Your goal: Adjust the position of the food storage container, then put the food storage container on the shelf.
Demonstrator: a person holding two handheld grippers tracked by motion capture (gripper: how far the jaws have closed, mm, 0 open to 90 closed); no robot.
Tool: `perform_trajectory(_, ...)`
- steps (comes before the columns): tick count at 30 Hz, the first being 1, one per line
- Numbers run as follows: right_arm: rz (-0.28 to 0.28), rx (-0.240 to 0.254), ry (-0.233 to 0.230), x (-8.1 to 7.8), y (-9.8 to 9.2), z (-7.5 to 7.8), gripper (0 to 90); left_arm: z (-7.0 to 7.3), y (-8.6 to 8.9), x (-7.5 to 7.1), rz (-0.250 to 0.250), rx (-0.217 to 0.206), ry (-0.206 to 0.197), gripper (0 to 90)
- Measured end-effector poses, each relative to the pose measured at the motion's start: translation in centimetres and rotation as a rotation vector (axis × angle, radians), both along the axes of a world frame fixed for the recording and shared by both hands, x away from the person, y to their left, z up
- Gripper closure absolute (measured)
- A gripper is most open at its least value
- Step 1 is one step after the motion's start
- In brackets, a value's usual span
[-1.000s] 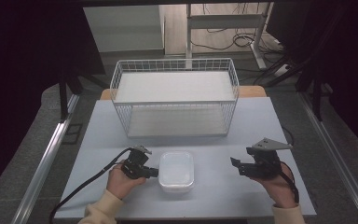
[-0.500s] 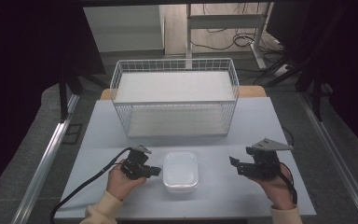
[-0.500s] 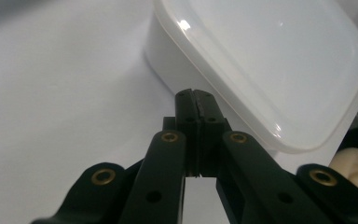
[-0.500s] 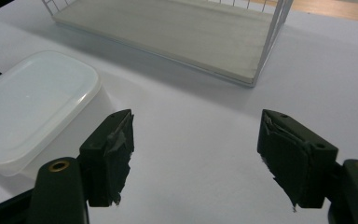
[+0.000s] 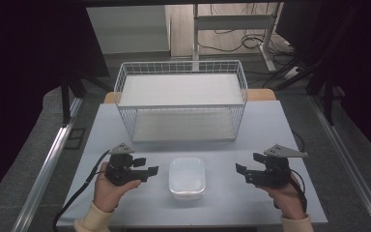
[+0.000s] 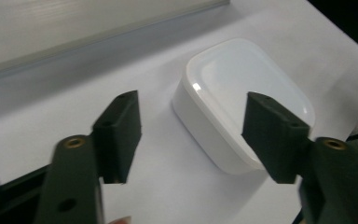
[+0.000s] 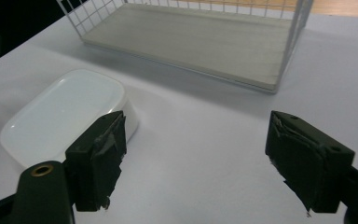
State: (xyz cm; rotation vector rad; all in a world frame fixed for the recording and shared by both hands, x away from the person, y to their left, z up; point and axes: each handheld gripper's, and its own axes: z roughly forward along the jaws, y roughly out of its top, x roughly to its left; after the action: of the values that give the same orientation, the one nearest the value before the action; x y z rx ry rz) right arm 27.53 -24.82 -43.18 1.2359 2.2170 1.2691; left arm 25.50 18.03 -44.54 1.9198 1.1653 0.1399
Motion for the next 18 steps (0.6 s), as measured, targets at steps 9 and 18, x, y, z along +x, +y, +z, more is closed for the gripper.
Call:
perform_trajectory(9,0.052,0.05,0.023,0.1,0.5,0.0,19.9,-0.1,1.6,-0.3,0.074,-0.05,0.03,21.8)
perform_trajectory(18,0.082,0.077,0.044,0.2,1.4,-0.6,20.9,-0.3,1.3,-0.2,0.04,-0.102,0.057,19.6)
